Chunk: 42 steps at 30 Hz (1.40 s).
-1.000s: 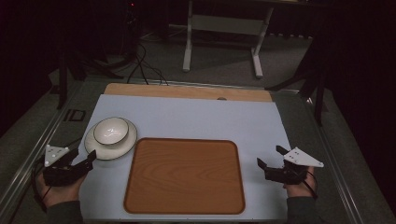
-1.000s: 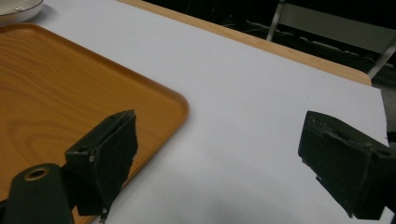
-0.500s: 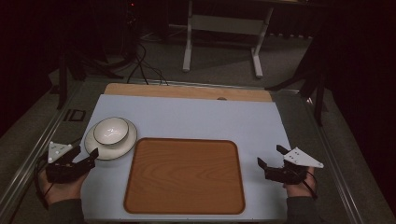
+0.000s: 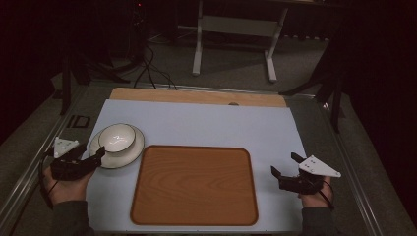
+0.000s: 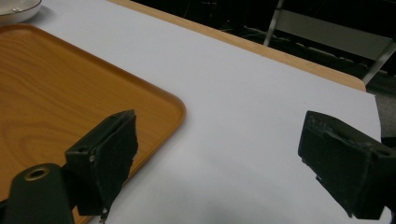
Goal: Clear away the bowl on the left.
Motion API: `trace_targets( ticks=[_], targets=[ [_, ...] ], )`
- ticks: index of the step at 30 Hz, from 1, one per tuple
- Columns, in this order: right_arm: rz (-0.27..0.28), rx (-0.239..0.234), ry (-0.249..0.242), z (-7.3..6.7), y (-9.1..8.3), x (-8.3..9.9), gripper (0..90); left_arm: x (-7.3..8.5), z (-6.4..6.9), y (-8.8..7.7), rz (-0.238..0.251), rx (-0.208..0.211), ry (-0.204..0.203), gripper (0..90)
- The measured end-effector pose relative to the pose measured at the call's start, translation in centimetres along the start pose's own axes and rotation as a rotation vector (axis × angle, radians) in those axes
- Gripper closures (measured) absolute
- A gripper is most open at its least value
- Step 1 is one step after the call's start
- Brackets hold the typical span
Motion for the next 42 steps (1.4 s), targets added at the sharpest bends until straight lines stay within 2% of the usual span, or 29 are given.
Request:
trace_targets(
  ticks=[5, 12, 22, 28, 36, 42],
  targets=[
    [0.002, 0.004, -0.002, 0.0, -0.1, 0.0, 11.5, -0.7, -0.2, 0.5, 0.011, 0.003, -0.011, 37.3],
    [0.011, 0.006, -0.004, 0.1, -0.1, 0.0, 11.5, -1.4, -0.1, 1.6, -0.003, -0.008, 0.005, 36.3],
    [0.016, 0.009, 0.0, 0.2, -0.1, 0.0, 11.5, -1.6, -0.2, 3.7, -0.014, -0.015, -0.018, 34.6],
    [0.02, 0.013, 0.001, 0.2, -0.2, -0.1, 11.5, -1.5, -0.4, 5.3, -0.066, -0.043, -0.01, 35.0],
    [0.021, 0.011, 0.002, 0.2, -0.1, -0.1, 11.5, -1.5, -1.4, 7.3, -0.11, -0.067, -0.059, 35.7],
    [0.025, 0.013, 0.001, 0.3, -0.2, -0.1, 11.5, -1.3, -2.0, 8.3, -0.16, -0.078, -0.076, 37.4]
  ],
)
Point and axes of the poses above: each handheld gripper's, and its own axes: y roughly forward along the jaws, x roughly out of its underside, z roughly to its right, the point moved 1 cm from there along y, roughly forward along the jaws, and after that the axes turned 2 degrees about -x, right-handed, at the moved point
